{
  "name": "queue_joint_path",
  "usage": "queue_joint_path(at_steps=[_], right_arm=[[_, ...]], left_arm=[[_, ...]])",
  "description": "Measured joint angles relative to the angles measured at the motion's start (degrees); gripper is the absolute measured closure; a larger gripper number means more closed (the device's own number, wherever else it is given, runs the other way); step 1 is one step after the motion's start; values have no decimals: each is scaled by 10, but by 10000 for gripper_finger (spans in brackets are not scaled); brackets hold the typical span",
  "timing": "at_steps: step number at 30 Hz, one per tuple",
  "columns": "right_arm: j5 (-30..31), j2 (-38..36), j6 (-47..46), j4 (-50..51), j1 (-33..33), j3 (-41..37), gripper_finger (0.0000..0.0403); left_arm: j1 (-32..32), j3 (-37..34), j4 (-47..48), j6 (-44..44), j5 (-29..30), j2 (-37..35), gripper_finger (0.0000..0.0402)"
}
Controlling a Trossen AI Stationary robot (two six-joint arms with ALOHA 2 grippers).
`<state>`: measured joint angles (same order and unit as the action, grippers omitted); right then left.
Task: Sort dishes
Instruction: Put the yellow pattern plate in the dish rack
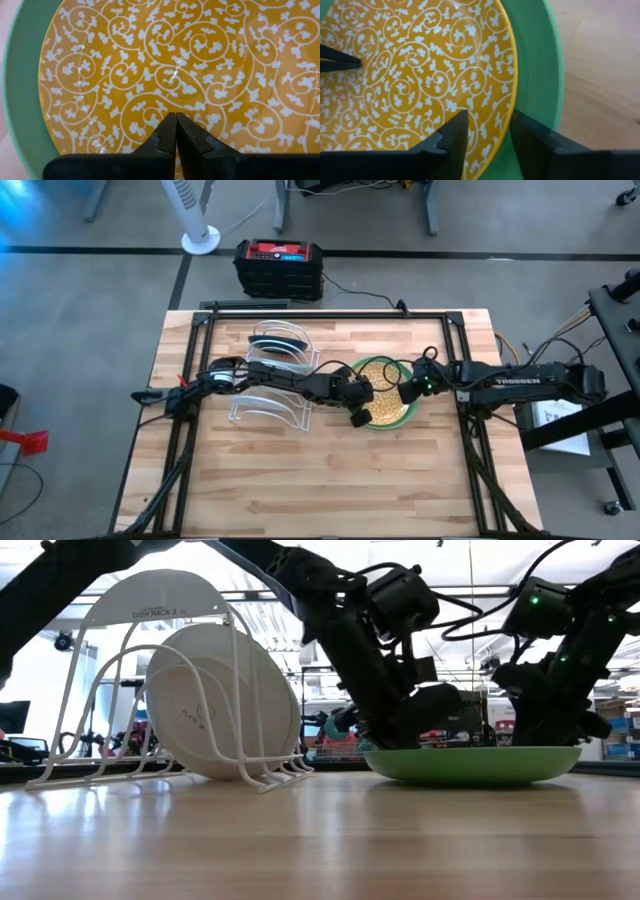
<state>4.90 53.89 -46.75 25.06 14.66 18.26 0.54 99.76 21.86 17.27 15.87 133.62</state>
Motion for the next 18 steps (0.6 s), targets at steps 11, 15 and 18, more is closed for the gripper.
queue_joint_path(at_steps=[11,15,18], right_arm=[[-22,-3,-67,-99,1,-48,208],[-43,-3,-91,-157,1,-78,207],[-47,-4,-102,-188,1,-93,210]], left_arm=[[1,-1,-44,-3,-24,25,401],[0,-1,-63,-16,-33,26,401],[1,-3,-68,-19,-34,26,401]])
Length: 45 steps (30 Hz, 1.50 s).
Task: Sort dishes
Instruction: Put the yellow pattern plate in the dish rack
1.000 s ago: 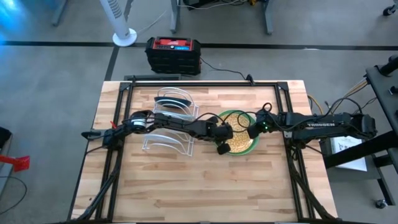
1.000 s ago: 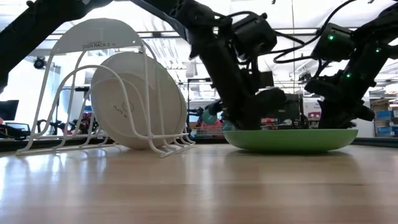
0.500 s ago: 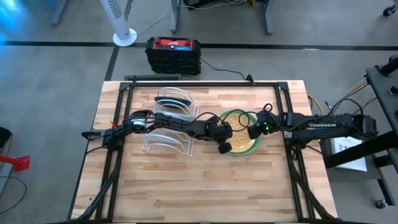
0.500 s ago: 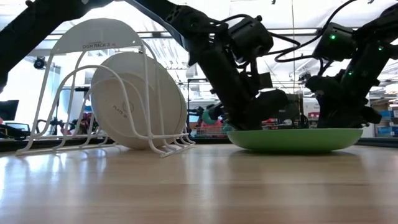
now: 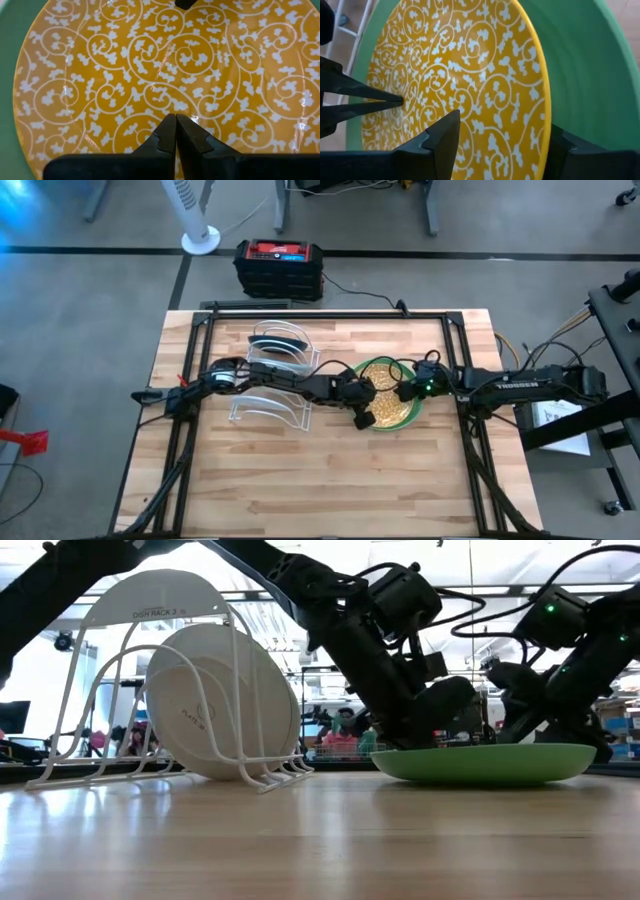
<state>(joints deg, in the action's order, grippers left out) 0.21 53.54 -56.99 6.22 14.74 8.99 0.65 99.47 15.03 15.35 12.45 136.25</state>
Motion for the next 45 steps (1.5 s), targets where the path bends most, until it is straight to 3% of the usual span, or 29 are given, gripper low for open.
queue_joint_path(at_steps=[11,20,26,35,45], right_arm=[[23,-1,17,-33,-1,-19,261],[66,0,31,-69,0,-31,354],[69,-12,44,-80,0,-37,355],[70,-104,71,-57,-1,-38,395],[64,-173,109,-28,-2,-37,401]], left_arm=[[1,-32,-67,6,0,-1,401],[2,-34,-90,-1,4,-1,401],[2,-28,-99,-15,6,1,401],[2,-18,-94,-74,13,-23,401],[2,-18,-115,-99,19,-38,401]])
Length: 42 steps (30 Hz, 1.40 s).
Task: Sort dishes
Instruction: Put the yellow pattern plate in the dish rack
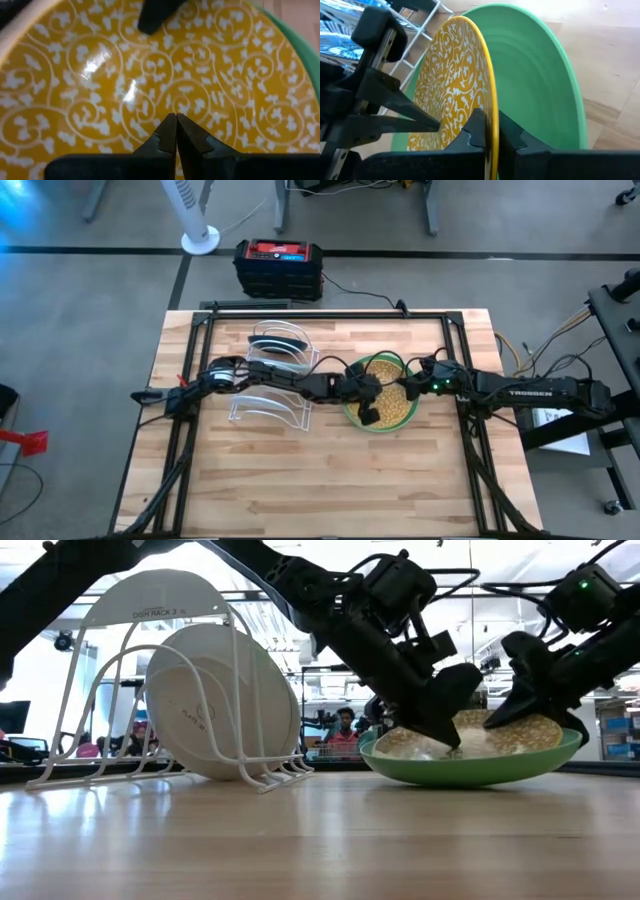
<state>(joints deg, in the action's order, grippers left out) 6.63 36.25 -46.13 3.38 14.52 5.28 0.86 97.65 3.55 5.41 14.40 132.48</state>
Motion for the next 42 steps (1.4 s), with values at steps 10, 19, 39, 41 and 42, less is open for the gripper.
queue_joint_path(at_steps=[10,19,39,41,42], right_arm=[[5,-4,54,38,0,33,401],[34,-3,134,133,0,98,401],[59,-1,257,176,0,142,403],[60,-2,270,176,0,142,402],[61,-2,278,177,0,142,402]], left_arm=[[-1,0,-32,-1,0,-12,401],[-1,1,-42,-31,0,-37,401],[9,2,-80,-61,75,-88,401],[13,2,-79,-58,81,-95,401],[15,2,-78,-60,82,-97,401]])
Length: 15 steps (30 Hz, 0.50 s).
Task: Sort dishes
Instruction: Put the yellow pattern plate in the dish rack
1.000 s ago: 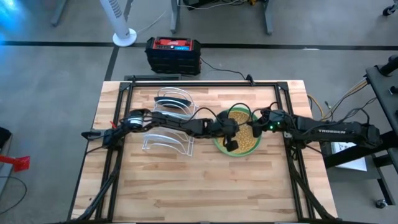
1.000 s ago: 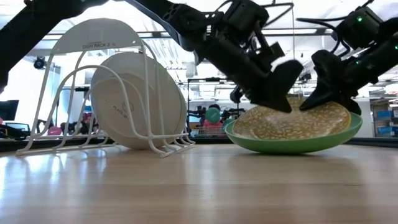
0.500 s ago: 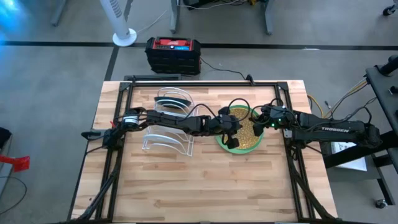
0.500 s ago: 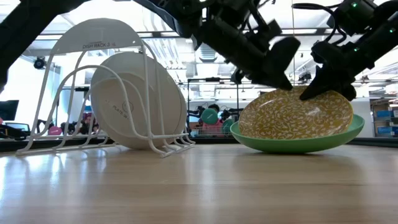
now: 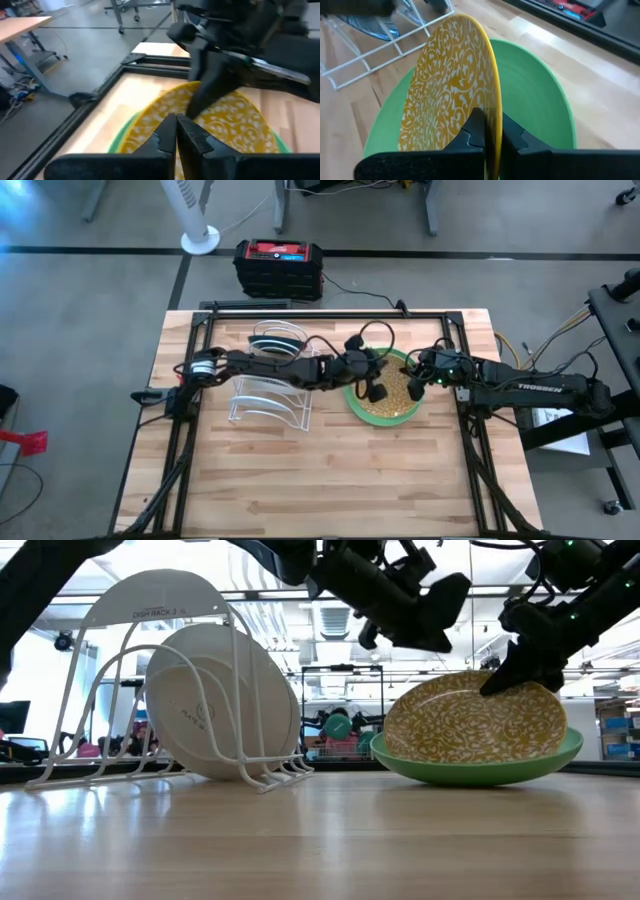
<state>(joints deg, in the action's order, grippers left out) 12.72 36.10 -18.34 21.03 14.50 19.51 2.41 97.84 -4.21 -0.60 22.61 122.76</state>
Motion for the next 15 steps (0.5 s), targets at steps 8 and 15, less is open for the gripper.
queue_joint_path(at_steps=[8,15], right_arm=[[5,-5,33,-1,0,0,402],[2,-20,35,2,0,-1,402]], left_arm=[[27,0,19,-13,4,-23,379],[62,0,83,50,-110,-29,342]])
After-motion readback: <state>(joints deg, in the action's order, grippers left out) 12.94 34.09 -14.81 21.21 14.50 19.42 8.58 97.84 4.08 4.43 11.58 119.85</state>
